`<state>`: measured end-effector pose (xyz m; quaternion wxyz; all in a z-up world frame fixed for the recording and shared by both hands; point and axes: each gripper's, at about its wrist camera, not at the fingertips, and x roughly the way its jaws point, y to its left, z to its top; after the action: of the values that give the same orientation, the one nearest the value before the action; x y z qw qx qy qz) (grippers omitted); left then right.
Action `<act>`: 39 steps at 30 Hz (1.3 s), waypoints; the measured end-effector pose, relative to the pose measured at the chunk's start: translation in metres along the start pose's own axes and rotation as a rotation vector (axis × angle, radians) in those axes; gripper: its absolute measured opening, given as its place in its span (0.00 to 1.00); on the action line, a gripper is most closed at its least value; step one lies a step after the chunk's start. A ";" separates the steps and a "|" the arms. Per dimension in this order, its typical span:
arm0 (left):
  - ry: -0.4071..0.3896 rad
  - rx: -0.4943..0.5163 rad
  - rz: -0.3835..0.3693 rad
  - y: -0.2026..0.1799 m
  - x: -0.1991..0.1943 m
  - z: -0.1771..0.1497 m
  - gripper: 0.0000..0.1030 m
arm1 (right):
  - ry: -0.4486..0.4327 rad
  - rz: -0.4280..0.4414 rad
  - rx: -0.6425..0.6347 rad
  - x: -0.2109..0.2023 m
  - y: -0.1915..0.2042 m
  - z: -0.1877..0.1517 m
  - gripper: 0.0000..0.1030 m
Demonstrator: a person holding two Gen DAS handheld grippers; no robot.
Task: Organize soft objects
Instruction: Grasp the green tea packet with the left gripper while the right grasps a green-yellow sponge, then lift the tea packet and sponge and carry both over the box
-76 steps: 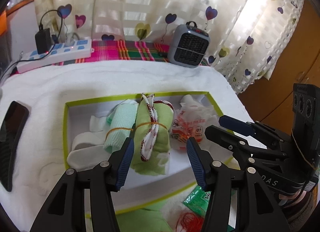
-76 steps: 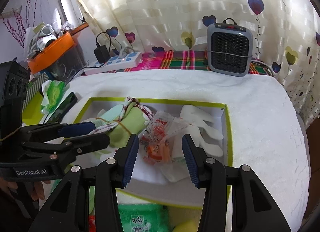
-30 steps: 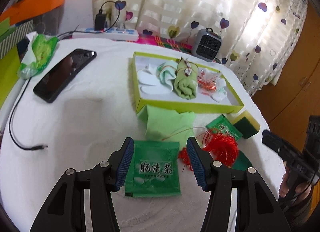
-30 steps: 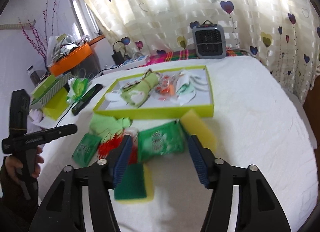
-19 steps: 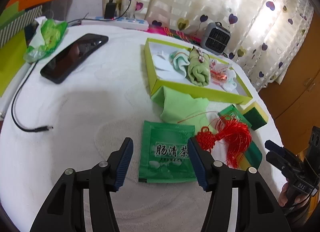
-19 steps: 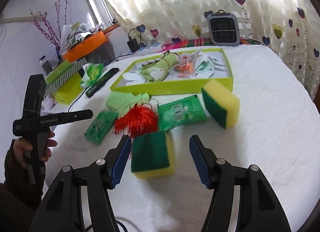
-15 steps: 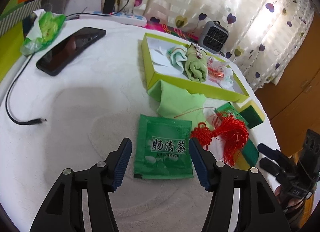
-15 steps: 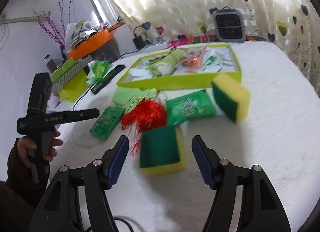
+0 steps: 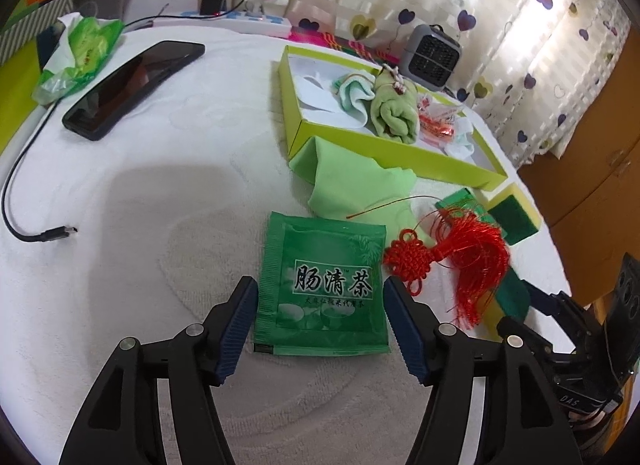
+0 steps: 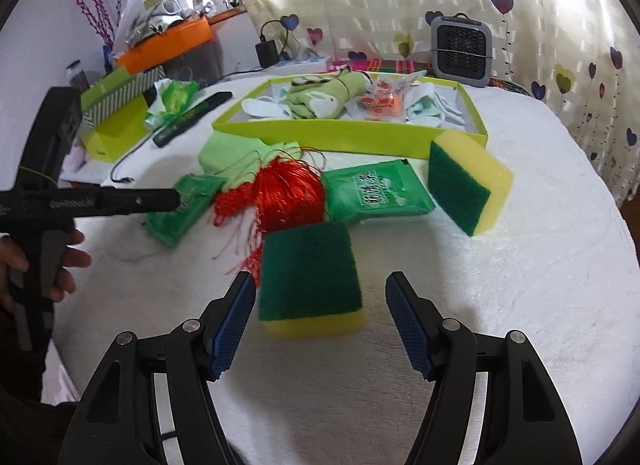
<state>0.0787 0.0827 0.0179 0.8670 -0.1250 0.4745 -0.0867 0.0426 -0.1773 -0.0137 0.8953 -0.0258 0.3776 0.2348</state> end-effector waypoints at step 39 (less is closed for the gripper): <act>-0.047 0.089 0.159 -0.016 0.003 -0.006 0.34 | -0.030 0.026 0.031 -0.008 -0.008 -0.008 0.48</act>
<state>0.0746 0.0657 0.0177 0.8867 -0.0504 0.4581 -0.0357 0.0357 -0.1897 -0.0154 0.8980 -0.0032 0.3682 0.2409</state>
